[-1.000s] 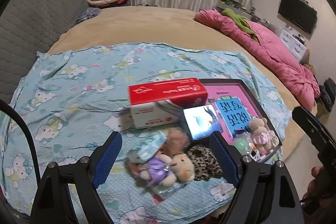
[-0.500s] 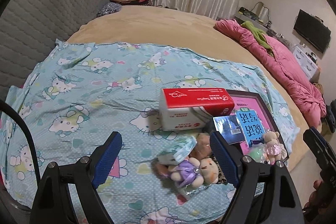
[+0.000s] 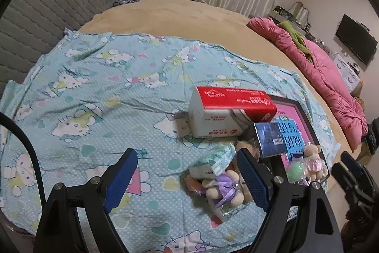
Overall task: Organize soft objects
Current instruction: 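Move both open tools back toward the leopard scrunchie and tissue pack, then grasp the leopard-print scrunchie with the right tool while the left grasps the green-white tissue pack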
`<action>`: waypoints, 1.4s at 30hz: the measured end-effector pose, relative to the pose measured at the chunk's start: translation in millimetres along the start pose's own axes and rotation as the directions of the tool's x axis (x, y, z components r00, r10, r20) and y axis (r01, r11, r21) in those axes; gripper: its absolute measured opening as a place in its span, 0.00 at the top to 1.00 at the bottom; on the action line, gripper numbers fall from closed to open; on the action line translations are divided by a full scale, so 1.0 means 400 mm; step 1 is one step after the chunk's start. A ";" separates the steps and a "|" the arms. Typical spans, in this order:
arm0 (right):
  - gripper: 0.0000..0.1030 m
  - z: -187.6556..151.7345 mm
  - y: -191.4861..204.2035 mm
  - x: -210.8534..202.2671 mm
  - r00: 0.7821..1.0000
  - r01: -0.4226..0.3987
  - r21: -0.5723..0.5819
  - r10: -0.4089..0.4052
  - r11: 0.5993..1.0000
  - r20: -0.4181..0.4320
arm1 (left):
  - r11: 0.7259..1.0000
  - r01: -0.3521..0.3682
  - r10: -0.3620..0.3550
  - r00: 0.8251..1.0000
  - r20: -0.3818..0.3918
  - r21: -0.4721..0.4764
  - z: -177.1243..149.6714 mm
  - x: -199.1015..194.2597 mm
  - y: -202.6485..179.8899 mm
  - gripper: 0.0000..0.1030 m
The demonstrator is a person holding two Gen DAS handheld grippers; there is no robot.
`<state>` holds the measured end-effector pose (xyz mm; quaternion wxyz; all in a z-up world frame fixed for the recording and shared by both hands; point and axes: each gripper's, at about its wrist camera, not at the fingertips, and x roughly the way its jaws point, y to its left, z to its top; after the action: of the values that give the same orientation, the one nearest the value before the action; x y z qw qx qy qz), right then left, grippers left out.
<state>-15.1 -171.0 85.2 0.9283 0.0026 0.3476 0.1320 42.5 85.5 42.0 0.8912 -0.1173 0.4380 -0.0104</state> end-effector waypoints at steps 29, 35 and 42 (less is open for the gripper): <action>0.25 -0.175 0.091 0.245 0.955 0.023 -0.358 -0.126 0.933 -0.267 | 0.991 0.057 -0.041 0.991 -0.126 0.124 -0.064 0.182 -0.067 0.17; 0.25 -0.184 0.103 0.276 0.952 0.021 -0.397 -0.140 0.917 -0.272 | 0.990 0.070 -0.053 0.989 -0.137 0.125 -0.057 0.220 -0.070 0.17; 0.25 -0.200 0.112 0.327 0.943 0.053 -0.465 -0.197 0.884 -0.268 | 0.990 0.079 -0.059 0.985 -0.164 0.119 -0.056 0.257 -0.063 0.17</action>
<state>16.9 -102.5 -55.4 0.8443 -0.2564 0.4470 0.1470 90.3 43.9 -45.5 0.8579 -0.0752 0.5023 -0.0778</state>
